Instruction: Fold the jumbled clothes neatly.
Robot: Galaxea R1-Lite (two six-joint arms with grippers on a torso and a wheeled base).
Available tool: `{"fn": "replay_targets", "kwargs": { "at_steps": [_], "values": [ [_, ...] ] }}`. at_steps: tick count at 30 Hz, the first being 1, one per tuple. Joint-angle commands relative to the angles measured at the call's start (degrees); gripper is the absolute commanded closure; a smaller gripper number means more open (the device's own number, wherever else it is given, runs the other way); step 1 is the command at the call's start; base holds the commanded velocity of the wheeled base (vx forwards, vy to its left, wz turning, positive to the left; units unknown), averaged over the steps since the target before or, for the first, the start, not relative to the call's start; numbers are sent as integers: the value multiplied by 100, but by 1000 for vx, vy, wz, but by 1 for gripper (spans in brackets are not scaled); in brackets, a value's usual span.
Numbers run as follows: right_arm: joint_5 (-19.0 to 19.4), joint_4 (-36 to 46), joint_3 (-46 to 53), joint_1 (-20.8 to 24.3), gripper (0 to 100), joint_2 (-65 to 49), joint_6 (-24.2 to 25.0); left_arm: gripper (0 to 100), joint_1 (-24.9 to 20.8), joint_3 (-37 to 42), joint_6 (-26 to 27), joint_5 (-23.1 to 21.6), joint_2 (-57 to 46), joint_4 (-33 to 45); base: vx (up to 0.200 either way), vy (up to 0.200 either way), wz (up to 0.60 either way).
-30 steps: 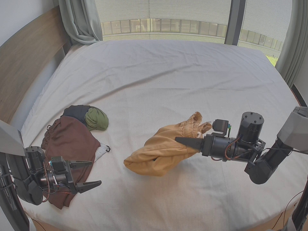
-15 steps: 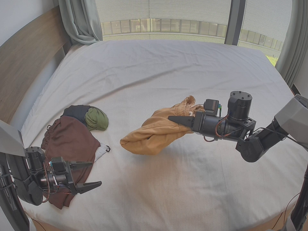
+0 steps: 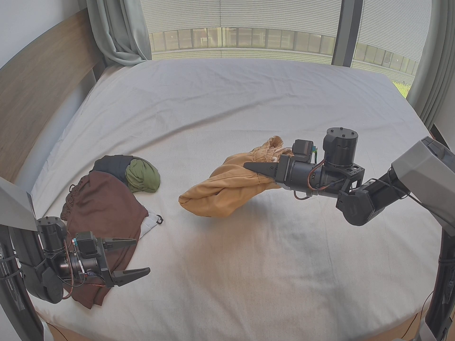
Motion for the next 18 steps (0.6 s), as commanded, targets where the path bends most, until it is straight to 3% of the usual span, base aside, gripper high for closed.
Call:
{"fn": "replay_targets", "kwargs": {
  "at_steps": [1, 14, 18],
  "values": [
    [5, 0, -35, -32, 100, 94, 0, 0, -7, 1, 2, -5, 28, -1, 0, 0, 0],
    [5, 18, -264, -67, 100, 199, 0, 0, -24, 27, -7, -5, 37, -1, 0, 0, 0],
    [5, 343, -738, -84, 100, 340, 0, 0, -15, 27, -7, -5, 37, -1, 0, 0, 0]
  ]
}}
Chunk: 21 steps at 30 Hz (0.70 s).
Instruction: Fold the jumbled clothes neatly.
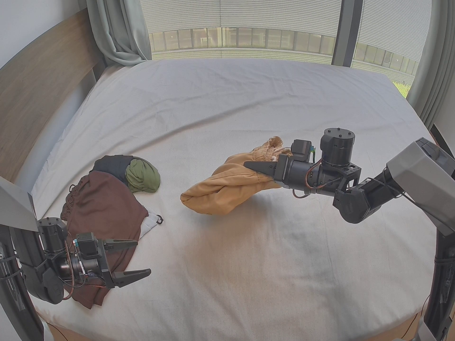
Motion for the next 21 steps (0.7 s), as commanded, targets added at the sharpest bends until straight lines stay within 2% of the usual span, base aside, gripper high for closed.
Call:
{"fn": "replay_targets", "kwargs": {
  "at_steps": [1, 5, 12, 21],
  "values": [
    [2, 283, -554, -19, 100, 176, 0, 0, -2, 7, 1, -2, 10, -3, 0, 0, 0],
    [-7, 635, -1249, -71, 100, 457, 9, 0, -2, 15, 1, -2, 10, -3, 0, 0, 0],
    [2, 749, -1996, -247, 100, 914, 27, 0, 7, 15, 1, -20, 63, 6, 0, 0, 0],
    [-33, 758, -1741, -467, 100, 1538, 9, 0, 42, 51, 1, -29, 71, 6, 0, 0, 0]
  ]
}}
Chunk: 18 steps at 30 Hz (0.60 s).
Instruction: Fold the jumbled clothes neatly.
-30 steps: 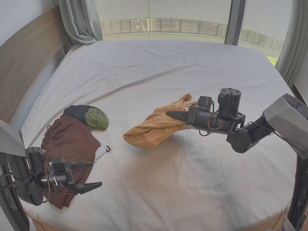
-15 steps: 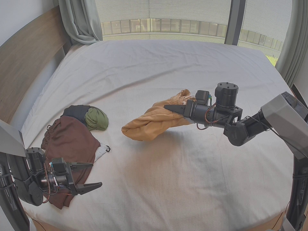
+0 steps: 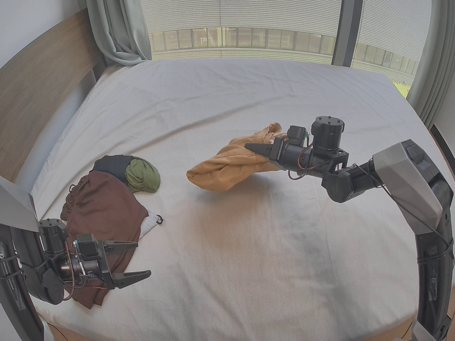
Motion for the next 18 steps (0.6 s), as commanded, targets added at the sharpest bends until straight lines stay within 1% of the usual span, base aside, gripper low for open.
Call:
{"fn": "replay_targets", "kwargs": {
  "at_steps": [1, 6, 10, 18],
  "values": [
    [-6, -11, 321, -111, 100, 443, -15, 0, 37, 12, -1, -2, 10, -10, 0, 0, 0],
    [-6, -170, 998, -120, 100, 381, -51, 0, 37, 29, -1, -2, 10, -10, 0, 0, 0],
    [-6, -565, 1639, -120, 100, 346, -59, 0, -7, 29, -1, -2, 10, -10, 0, 0, 0],
    [-24, -1022, 2158, -120, 100, 496, -59, 0, -7, 29, -1, -2, 19, -2, 0, 0, 0]
  ]
}}
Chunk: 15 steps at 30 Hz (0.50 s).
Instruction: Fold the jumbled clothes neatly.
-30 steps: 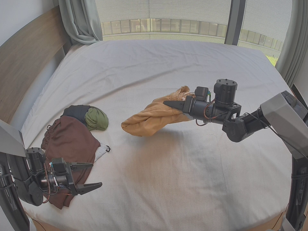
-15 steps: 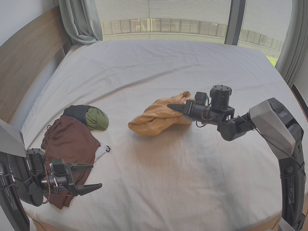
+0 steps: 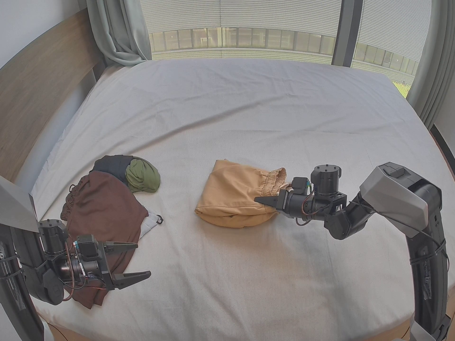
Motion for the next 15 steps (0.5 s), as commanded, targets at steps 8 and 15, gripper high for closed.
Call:
{"fn": "replay_targets", "kwargs": {
  "at_steps": [8, 15],
  "values": [
    [-7, -251, 274, 3, 100, 230, 0, 0, -4, -5, -1, 1, 10, -8, 0, 0, 0],
    [-59, -339, 450, 3, 0, 107, -8, 0, -4, -5, -1, 1, 10, 1, 0, 0, 0]
  ]
}}
